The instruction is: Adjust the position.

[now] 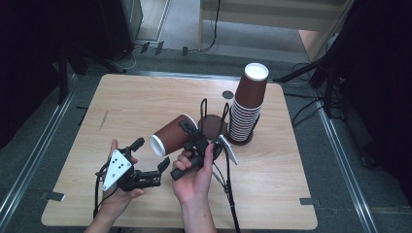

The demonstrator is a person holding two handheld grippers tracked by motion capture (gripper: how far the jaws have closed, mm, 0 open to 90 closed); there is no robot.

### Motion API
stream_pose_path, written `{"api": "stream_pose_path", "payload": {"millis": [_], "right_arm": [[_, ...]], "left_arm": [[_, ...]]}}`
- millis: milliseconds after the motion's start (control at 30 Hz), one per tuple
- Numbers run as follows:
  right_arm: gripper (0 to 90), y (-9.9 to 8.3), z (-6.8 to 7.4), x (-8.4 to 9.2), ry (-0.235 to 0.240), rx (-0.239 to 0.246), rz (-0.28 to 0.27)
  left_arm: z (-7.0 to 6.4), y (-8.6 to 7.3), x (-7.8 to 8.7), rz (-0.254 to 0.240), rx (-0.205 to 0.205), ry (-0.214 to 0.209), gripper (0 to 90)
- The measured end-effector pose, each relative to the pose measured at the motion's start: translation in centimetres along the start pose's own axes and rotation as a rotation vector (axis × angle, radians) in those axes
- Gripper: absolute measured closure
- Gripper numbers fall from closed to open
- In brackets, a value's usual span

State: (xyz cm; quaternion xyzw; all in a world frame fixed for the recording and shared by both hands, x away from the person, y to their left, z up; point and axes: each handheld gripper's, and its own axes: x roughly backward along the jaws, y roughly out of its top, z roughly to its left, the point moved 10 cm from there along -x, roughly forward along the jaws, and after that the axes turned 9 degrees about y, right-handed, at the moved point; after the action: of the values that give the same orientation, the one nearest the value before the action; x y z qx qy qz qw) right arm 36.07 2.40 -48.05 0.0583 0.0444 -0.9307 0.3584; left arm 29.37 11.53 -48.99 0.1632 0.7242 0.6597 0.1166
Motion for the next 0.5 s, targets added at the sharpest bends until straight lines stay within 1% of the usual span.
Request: {"api": "stream_pose_path", "payload": {"millis": [33,67,167,200,300,367,400,433,500], "right_arm": [[9.4,0.1,0.0,0.0,-0.005,0.019,-0.006],[9.5,0.2,-0.1,0.0,-0.01,0.04,-0.007],[9.6,0.5,0.0,0.2,-0.029,0.115,-0.015],[9.6,0.6,0.2,0.1,-0.023,0.136,-0.026],[9.5,0.4,1.2,0.2,0.021,0.202,-0.018],[9.5,0.6,2.0,0.3,0.036,0.271,-0.04],[9.6,0.6,2.3,0.4,0.048,0.291,-0.044],[9.6,0.5,2.6,0.5,0.059,0.301,-0.039],[9.6,0.7,3.0,0.5,0.064,0.33,-0.043]], "left_arm": [[0.1,-0.1,0.0,0.012,-0.003,0.015,0.0],[0.2,-0.3,0.1,0.025,-0.005,0.02,0.0],[0.3,-0.5,0.2,0.048,-0.008,0.024,0.0],[0.4,-0.6,0.2,0.053,-0.007,0.025,0.0],[0.6,-0.7,0.3,0.059,0.0,0.031,0.0],[0.9,-0.7,0.4,0.065,0.002,0.036,0.0],[1.0,-0.8,0.4,0.068,0.003,0.039,0.0],[1.1,-0.8,0.4,0.069,0.008,0.042,0.0],[1.4,-0.8,0.5,0.075,0.011,0.049,0.0]]}}
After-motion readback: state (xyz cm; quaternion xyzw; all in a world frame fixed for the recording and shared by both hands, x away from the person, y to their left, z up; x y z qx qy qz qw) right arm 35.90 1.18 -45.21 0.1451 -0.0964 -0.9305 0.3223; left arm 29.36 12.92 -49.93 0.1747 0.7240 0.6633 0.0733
